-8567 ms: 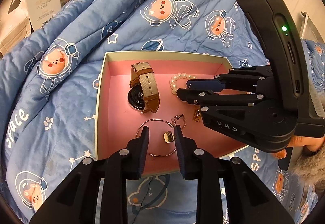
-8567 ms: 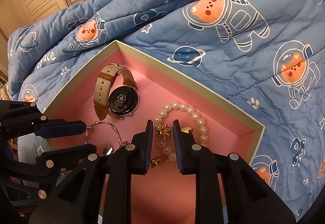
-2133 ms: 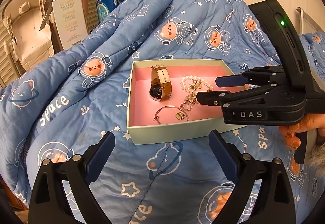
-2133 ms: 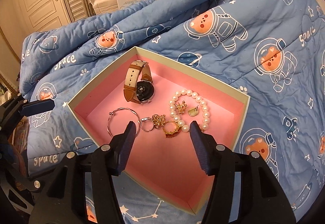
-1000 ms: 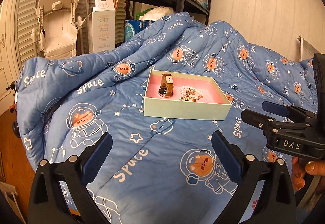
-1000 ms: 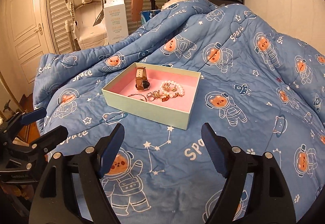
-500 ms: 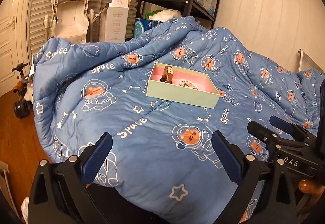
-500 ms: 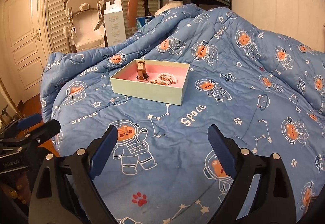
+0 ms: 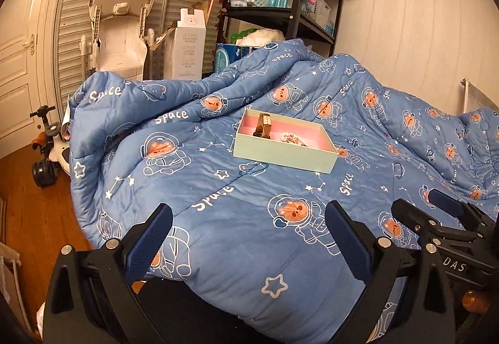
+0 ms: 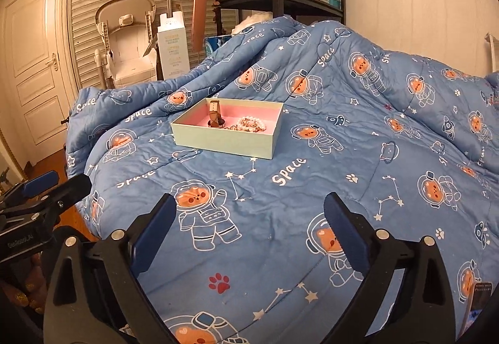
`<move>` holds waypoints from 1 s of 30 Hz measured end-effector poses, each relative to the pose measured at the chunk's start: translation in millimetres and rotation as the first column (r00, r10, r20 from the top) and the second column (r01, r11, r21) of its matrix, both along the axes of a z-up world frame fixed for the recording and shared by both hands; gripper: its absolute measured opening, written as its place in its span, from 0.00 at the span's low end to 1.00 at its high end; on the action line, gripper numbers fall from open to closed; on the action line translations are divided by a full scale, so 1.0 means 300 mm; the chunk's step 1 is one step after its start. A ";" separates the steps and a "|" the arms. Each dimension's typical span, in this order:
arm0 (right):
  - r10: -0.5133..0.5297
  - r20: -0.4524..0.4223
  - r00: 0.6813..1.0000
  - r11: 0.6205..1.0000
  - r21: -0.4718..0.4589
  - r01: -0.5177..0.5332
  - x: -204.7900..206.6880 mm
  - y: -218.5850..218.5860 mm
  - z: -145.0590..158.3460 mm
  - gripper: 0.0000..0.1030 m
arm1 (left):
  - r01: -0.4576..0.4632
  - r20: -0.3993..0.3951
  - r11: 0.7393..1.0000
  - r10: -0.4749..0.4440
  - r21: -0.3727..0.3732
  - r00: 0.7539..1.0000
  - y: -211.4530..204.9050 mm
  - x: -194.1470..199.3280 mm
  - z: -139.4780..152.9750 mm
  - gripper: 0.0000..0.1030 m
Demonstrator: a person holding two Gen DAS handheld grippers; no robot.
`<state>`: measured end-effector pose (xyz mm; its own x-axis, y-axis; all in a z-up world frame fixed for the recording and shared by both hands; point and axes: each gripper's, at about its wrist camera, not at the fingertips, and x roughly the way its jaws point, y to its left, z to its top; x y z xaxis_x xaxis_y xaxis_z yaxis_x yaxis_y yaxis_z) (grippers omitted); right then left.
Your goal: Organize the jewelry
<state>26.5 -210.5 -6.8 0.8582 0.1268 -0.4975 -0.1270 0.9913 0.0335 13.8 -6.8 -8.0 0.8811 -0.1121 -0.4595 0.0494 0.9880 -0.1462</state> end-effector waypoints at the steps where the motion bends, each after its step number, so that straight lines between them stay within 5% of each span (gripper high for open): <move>1: -0.002 -0.001 1.000 1.000 0.001 0.002 -0.002 -0.002 -0.001 0.91 | 0.000 0.003 1.000 0.000 0.004 1.000 -0.001 -0.003 0.002 0.93; 30: -0.027 0.007 1.000 1.000 0.004 0.027 -0.005 -0.023 0.006 0.92 | -0.029 0.018 0.999 0.029 0.017 0.999 0.007 -0.018 0.013 0.93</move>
<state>25.0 -217.4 -5.1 0.8650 0.1057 -0.4905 -0.1006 0.9942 0.0367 8.4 -4.8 -4.1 0.8921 -0.0785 -0.4449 0.0231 0.9914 -0.1287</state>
